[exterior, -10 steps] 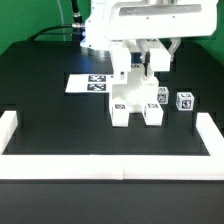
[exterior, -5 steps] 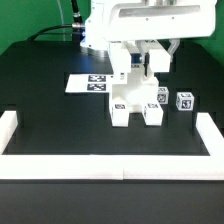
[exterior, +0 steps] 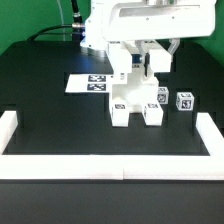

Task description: Assemble chair

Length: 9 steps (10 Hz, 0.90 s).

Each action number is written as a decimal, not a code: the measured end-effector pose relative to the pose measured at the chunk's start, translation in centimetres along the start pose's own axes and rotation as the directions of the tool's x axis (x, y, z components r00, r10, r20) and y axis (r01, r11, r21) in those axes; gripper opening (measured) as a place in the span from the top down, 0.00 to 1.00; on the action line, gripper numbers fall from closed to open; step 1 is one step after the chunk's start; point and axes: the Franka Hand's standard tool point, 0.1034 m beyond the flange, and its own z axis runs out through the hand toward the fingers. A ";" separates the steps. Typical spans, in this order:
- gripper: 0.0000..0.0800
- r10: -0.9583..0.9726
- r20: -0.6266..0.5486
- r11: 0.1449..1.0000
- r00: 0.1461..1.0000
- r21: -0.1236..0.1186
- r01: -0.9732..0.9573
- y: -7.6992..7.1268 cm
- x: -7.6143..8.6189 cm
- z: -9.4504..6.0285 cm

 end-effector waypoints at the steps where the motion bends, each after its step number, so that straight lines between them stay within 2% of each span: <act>1: 0.64 -0.005 -0.001 1.000 1.000 0.000 0.005 -0.3 0.0 0.0; 6: 0.64 -0.004 -0.002 1.000 1.000 0.001 0.004 -0.2 0.0 -0.1; 9: 0.64 -0.021 -0.013 1.000 1.000 0.007 0.021 -1.2 -1.7 -0.2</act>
Offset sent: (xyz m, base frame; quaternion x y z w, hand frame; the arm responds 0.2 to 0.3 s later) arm 0.0000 0.0000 0.0000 0.0000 0.0000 0.0000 1.0000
